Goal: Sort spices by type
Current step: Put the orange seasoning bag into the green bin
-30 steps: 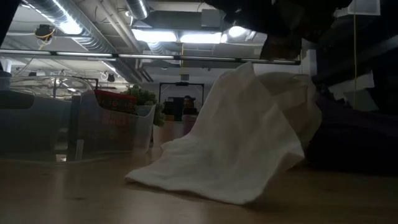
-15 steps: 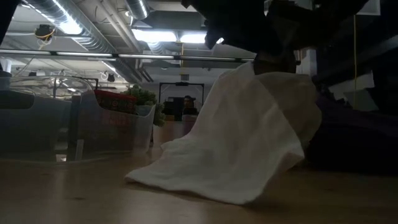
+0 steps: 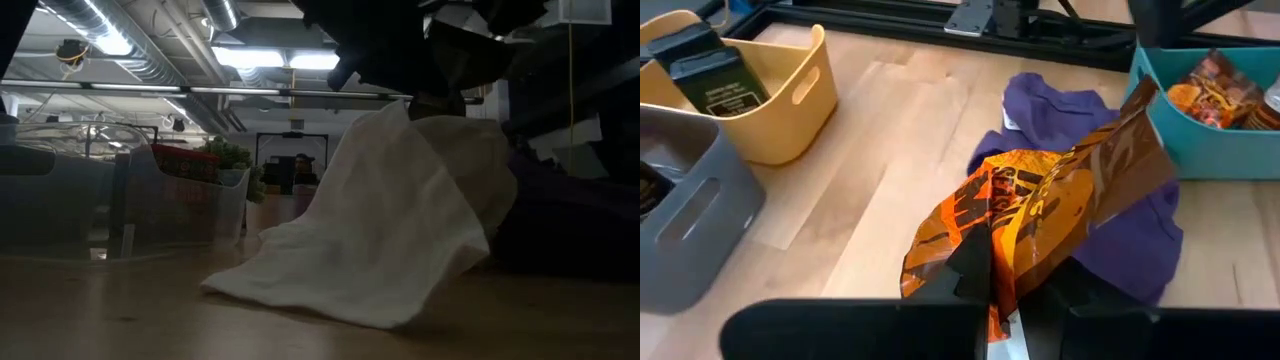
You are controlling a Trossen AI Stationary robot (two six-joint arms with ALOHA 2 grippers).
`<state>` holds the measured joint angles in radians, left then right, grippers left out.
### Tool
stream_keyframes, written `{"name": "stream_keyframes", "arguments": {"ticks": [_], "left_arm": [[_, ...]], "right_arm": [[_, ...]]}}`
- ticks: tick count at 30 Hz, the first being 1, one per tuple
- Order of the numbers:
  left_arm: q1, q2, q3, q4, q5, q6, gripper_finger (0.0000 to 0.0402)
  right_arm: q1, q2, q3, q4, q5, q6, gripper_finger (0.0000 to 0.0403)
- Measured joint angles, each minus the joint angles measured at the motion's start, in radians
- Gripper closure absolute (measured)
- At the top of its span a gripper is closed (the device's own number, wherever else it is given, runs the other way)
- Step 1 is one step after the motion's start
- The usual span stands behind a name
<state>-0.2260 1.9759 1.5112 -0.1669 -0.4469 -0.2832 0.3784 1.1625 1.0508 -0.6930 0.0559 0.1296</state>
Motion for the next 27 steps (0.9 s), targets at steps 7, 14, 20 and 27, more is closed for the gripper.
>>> {"name": "stream_keyframes", "arguments": {"ticks": [7,14,20,27], "left_arm": [[-0.001,0.000,0.000,0.004,0.002,-0.006,0.0388],[-0.001,0.000,0.000,0.043,0.003,-0.001,0.0381],[-0.002,0.000,0.000,0.042,0.017,0.001,0.0389],[-0.008,0.001,-0.001,0.033,0.021,0.001,0.0383]], "right_arm": [[0.077,0.011,0.000,0.013,0.201,0.029,0.0207],[0.087,0.106,0.000,0.050,0.209,0.047,0.0207],[0.088,0.204,0.001,0.061,0.302,0.047,0.0207],[0.088,0.261,0.003,0.079,0.326,0.046,0.0207]]}}
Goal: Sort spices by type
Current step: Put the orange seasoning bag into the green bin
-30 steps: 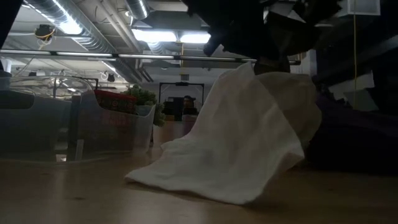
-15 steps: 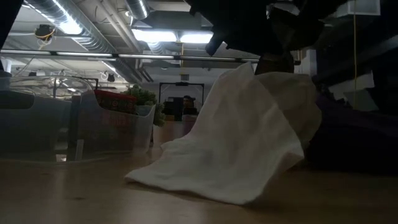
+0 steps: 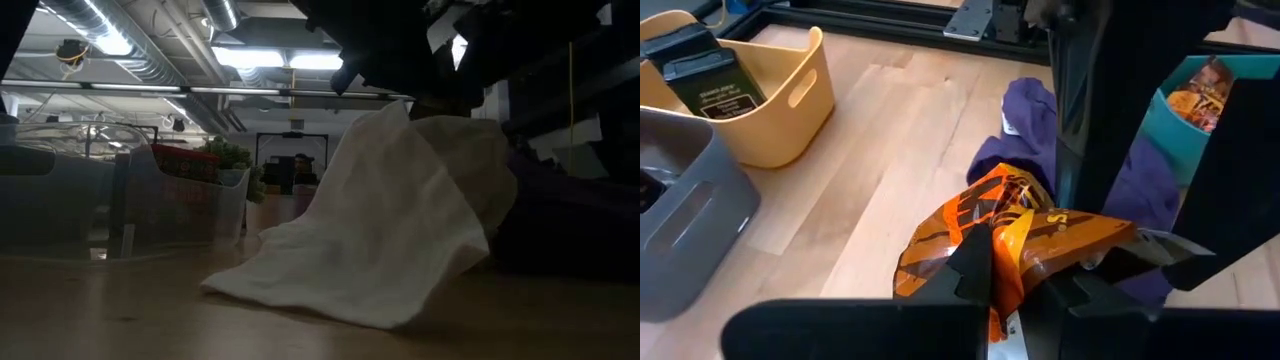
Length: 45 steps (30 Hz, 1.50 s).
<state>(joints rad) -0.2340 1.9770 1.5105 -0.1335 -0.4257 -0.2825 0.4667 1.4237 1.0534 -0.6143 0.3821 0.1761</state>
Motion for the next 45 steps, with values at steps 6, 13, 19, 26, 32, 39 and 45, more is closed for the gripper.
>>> {"name": "stream_keyframes", "arguments": {"ticks": [6,13,19,26,32,39,45], "left_arm": [[-0.001,0.000,0.002,-0.053,0.010,-0.030,0.0389],[-0.014,-0.004,0.003,-0.127,0.022,-0.102,0.0382],[-0.022,-0.004,0.003,-0.124,0.053,-0.139,0.0389],[-0.021,-0.003,0.003,-0.108,0.052,-0.133,0.0382],[-0.025,-0.003,0.003,-0.108,0.055,-0.133,0.0389],[-0.036,-0.003,0.002,-0.069,0.060,-0.121,0.0382],[-0.045,-0.002,0.002,0.000,0.089,-0.082,0.0388]], "right_arm": [[-0.001,-0.004,0.017,-0.020,-0.037,0.002,0.0207],[-0.002,-0.006,0.097,-0.117,-0.031,0.018,0.0207],[-0.002,-0.006,0.107,-0.132,-0.078,0.091,0.0207],[-0.002,-0.005,0.103,-0.177,-0.121,0.091,0.0207],[-0.002,0.002,0.082,-0.199,-0.057,0.026,0.0207],[-0.002,0.002,0.082,-0.191,-0.034,0.006,0.0207],[-0.001,0.023,0.082,-0.148,-0.081,-0.021,0.0207]]}}
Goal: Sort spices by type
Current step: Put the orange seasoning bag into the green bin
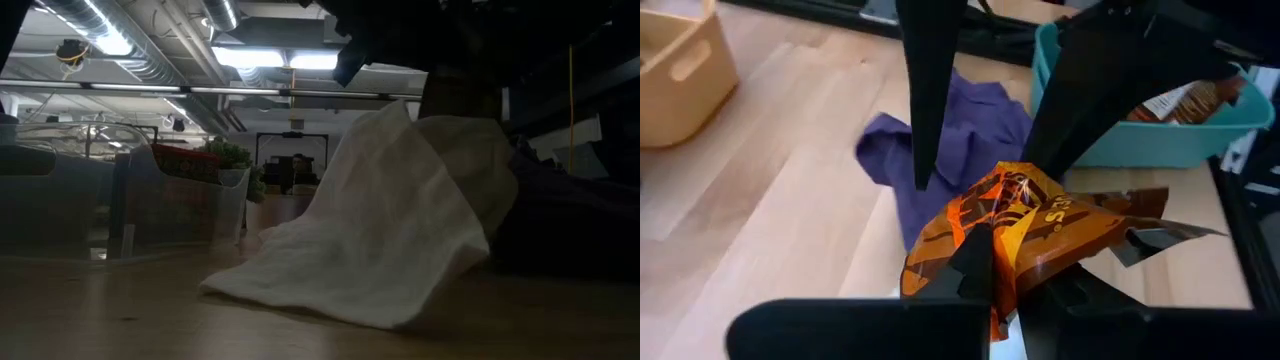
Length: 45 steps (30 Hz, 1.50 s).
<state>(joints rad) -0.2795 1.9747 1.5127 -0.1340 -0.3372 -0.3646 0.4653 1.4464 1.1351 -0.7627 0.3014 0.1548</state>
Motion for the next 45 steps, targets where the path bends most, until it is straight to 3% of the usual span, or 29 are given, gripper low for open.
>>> {"name": "stream_keyframes", "arguments": {"ticks": [8,21,32,39,45], "left_arm": [[-0.006,0.001,-0.002,0.015,0.017,0.008,0.0381],[-0.011,0.001,-0.002,0.020,0.017,0.076,0.0378],[-0.014,0.001,-0.001,0.023,0.008,0.174,0.0376],[-0.021,0.000,0.001,0.027,0.008,0.225,0.0362],[-0.032,-0.038,0.000,0.007,0.003,0.336,0.0357]], "right_arm": [[0.000,0.009,0.000,0.053,-0.039,-0.032,0.0224],[0.000,0.009,0.000,0.081,-0.113,-0.024,0.0368],[0.000,0.005,0.002,0.047,-0.138,0.134,0.0368],[0.000,-0.011,0.002,0.017,-0.207,0.179,0.0371],[0.006,-0.030,0.029,-0.124,-0.209,0.266,0.0371]]}}
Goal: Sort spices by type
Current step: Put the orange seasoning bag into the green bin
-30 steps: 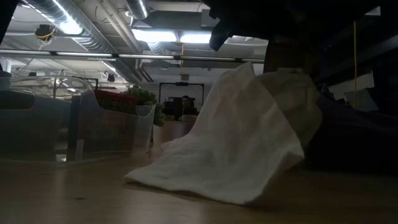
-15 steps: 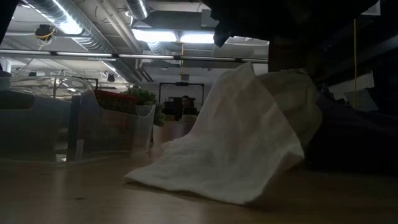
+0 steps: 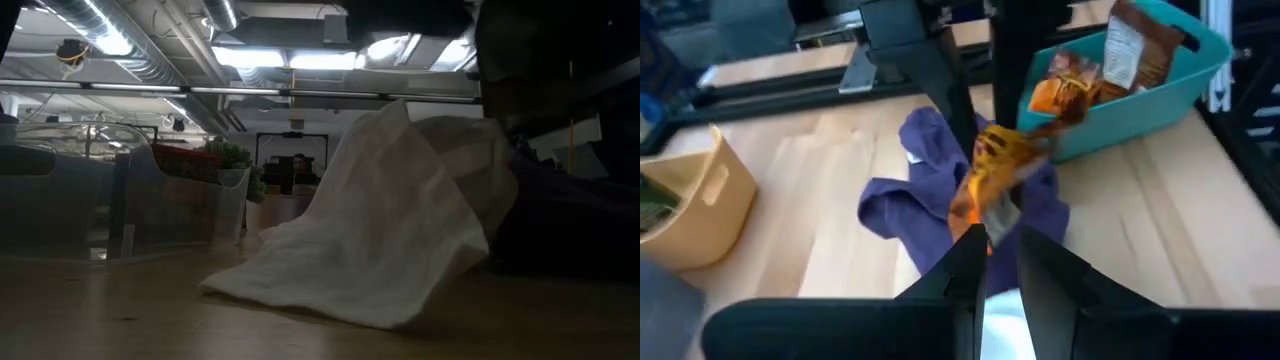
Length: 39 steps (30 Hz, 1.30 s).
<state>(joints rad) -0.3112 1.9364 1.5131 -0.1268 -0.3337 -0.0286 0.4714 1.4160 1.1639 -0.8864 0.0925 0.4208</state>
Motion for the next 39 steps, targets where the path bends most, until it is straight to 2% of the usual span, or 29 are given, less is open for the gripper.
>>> {"name": "stream_keyframes", "arguments": {"ticks": [6,15,23,29,39], "left_arm": [[-0.006,-0.105,0.000,-0.124,-0.004,-0.050,0.0357],[-0.017,-0.270,0.000,-0.316,-0.016,-0.068,0.0357],[-0.035,-0.310,0.000,-0.343,-0.052,-0.083,0.0357],[-0.053,-0.368,0.000,-0.360,-0.083,-0.088,0.0357],[-0.091,-0.510,0.000,-0.491,-0.266,-0.117,0.0357]], "right_arm": [[0.074,-0.009,0.047,-0.135,0.015,0.129,0.0371],[0.290,-0.046,0.054,-0.280,0.059,0.427,0.0371],[0.526,-0.050,0.050,-0.321,0.098,0.741,0.0371],[0.643,-0.050,0.011,-0.318,0.134,0.924,0.0369],[0.694,-0.050,-0.068,-0.231,0.125,0.972,0.0352]]}}
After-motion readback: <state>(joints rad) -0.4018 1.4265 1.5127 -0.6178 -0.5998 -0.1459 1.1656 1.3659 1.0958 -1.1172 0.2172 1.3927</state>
